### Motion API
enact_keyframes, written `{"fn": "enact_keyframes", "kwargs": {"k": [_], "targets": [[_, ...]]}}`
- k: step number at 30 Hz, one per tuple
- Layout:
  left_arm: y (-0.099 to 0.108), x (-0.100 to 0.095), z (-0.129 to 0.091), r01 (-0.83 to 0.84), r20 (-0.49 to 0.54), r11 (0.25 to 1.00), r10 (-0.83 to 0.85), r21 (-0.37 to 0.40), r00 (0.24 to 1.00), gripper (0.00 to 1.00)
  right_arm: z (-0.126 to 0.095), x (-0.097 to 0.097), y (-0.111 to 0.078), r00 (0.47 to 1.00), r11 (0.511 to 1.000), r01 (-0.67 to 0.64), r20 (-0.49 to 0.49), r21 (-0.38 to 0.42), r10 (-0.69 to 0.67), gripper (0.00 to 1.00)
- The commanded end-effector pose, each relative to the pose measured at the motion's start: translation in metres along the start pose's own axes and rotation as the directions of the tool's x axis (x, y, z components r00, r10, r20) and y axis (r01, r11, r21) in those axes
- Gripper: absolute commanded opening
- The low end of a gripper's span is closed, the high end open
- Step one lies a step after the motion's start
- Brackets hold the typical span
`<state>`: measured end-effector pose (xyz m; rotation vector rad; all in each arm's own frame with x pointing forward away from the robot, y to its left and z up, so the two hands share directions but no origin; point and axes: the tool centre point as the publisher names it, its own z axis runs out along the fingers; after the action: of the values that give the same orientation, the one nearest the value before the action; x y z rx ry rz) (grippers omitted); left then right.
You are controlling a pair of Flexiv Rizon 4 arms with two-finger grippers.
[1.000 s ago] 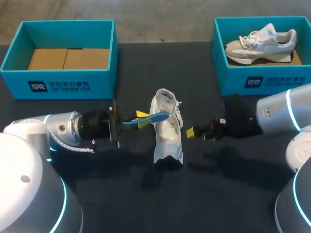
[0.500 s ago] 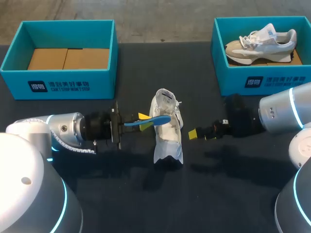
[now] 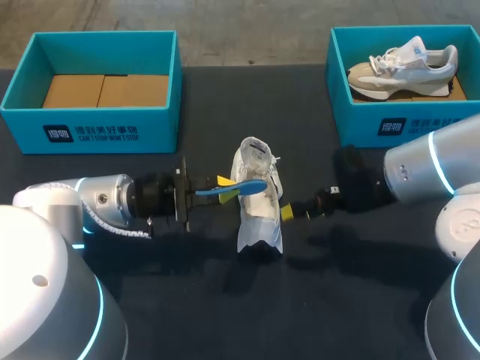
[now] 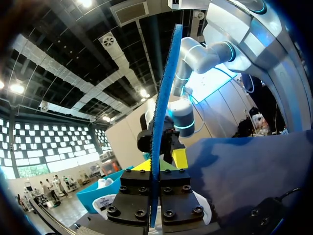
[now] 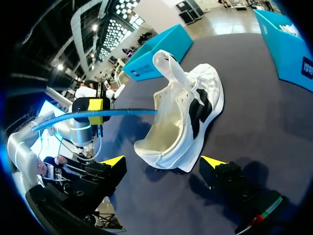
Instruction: Take the shoe out of the shoebox, open the shoe tongue, remove and reinsert the insole, then place the shoe into the shoebox
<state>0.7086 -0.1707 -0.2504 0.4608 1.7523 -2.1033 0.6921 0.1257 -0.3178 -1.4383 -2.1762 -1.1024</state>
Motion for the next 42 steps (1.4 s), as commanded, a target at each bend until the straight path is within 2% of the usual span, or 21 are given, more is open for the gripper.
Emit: {"fn": "enact_keyframes", "kwargs": {"k": [1,10,14,34,42], "targets": [[-0.001,0.002,0.001,-0.001,0.004,1.000,0.001,-0.004,1.000,0.00,0.005,0.001,0.001,1.000,1.000,-0.002,0.002,0.000,0.002,1.00],[-0.002,0.000,-0.001,-0.006,0.007,1.000,0.006,-0.009,1.000,0.00,0.010,0.002,-0.004,1.000,1.000,0.007,-0.001,0.020,-0.007,1.00],[-0.002,0.002,-0.001,0.002,0.007,1.000,-0.002,-0.009,1.000,0.00,0.007,0.001,-0.001,1.000,1.000,-0.009,0.017,-0.009,0.009,1.00],[0.012,0.007,-0.004,0.017,-0.006,0.999,-0.017,-0.046,1.000,0.00,0.007,0.001,-0.001,1.000,1.000,-0.009,0.017,-0.009,0.009,1.00],[0.002,0.003,-0.001,0.006,-0.006,1.000,-0.007,-0.026,1.000,0.00,0.007,0.001,-0.001,1.000,1.000,-0.009,0.017,-0.009,0.009,1.00]]}}
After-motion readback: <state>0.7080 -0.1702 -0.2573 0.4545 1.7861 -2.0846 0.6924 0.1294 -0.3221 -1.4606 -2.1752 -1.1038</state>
